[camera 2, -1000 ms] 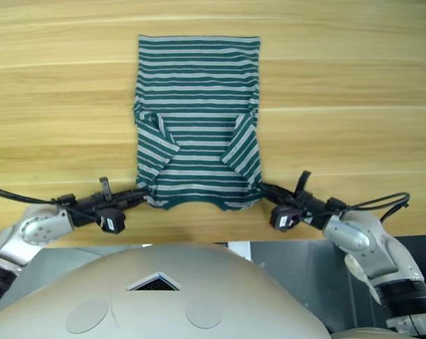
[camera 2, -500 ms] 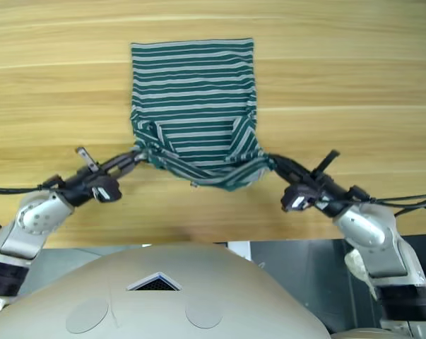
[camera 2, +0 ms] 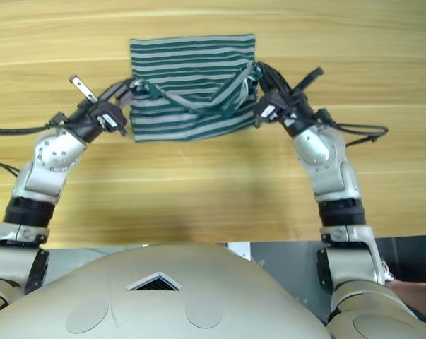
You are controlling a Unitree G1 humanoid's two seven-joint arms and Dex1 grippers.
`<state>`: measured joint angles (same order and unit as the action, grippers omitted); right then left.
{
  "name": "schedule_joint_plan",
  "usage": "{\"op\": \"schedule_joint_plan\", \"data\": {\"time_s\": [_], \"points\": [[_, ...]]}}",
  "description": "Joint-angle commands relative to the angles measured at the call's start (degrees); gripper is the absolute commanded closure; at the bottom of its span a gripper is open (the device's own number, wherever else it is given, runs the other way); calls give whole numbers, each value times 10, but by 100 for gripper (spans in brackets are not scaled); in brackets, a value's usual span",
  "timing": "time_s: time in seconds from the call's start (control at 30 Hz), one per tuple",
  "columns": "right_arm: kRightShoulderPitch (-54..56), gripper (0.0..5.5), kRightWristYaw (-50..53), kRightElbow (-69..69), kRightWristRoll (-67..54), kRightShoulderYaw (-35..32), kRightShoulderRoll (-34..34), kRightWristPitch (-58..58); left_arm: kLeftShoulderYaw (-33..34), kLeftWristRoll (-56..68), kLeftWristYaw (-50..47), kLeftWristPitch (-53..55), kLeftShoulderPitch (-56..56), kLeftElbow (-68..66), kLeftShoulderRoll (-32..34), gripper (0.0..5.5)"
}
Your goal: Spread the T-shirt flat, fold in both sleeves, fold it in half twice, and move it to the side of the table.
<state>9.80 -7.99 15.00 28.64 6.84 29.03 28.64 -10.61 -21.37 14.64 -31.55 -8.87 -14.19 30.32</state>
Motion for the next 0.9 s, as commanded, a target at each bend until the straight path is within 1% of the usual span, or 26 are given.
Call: {"op": "schedule_joint_plan", "data": {"time_s": [0.03,0.37,0.6,0.63,0.67,0.7,0.9], "points": [[86,550,38,112,22,25,-22,1,-2,-8,-29,-17,-92,-110,-22,548],[246,550,122,331,41,61,-50,14,-31,-46,-107,-69,-284,-411,-65,548],[311,550,159,443,49,91,-76,19,-61,-70,-144,-63,-333,-537,-96,548],[318,518,163,456,51,95,-80,17,-63,-72,-145,-58,-335,-548,-100,548],[325,504,166,468,52,99,-84,15,-64,-72,-147,-55,-337,-557,-103,548],[332,491,169,482,53,104,-88,13,-63,-68,-145,-49,-339,-567,-105,521],[364,380,196,542,55,121,-115,-10,-56,-62,-162,-17,-359,-597,-105,424]]}}
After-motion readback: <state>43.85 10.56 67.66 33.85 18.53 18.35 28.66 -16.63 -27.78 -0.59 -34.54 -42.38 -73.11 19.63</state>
